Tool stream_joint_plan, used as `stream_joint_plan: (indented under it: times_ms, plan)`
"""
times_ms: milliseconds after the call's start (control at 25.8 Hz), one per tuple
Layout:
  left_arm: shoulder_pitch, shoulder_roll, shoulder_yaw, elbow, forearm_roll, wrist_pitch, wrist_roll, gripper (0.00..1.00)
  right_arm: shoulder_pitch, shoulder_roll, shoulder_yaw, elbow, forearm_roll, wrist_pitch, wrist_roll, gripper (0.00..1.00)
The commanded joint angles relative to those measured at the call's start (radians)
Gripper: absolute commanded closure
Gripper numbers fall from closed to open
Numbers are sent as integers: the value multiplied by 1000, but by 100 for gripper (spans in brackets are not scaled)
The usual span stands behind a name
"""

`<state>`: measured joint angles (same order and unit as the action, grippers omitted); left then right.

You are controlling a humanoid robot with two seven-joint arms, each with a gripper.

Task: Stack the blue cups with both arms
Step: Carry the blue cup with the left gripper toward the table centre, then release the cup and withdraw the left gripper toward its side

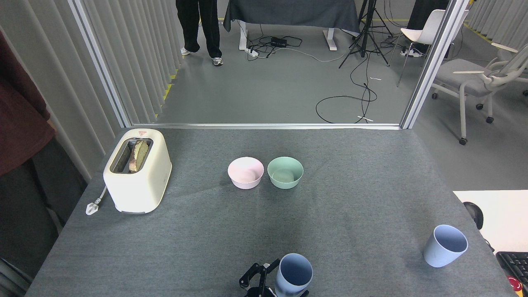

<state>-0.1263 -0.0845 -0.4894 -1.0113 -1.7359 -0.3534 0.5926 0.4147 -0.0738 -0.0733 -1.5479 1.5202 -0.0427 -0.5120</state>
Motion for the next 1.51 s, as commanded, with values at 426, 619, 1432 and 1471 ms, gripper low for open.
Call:
stream_joint_plan:
  times_ms: [426, 619, 1432, 1471]
  plan:
    - [68, 66, 34, -47, 9, -10, 30, 0, -7, -1, 6, 0, 0, 0, -2, 0]
    - [73, 94, 80, -43, 9, -10, 35, 0, -8, -1, 6, 0, 0, 0, -2, 0]
    - [120, 276, 531, -41, 437, 111, 30, 0, -71, 8, -49, 100, -17, 73, 10, 0]
    - [120, 278, 532, -33, 438, 123, 29, 0, -102, 6, -100, 141, -32, 67, 16, 0]
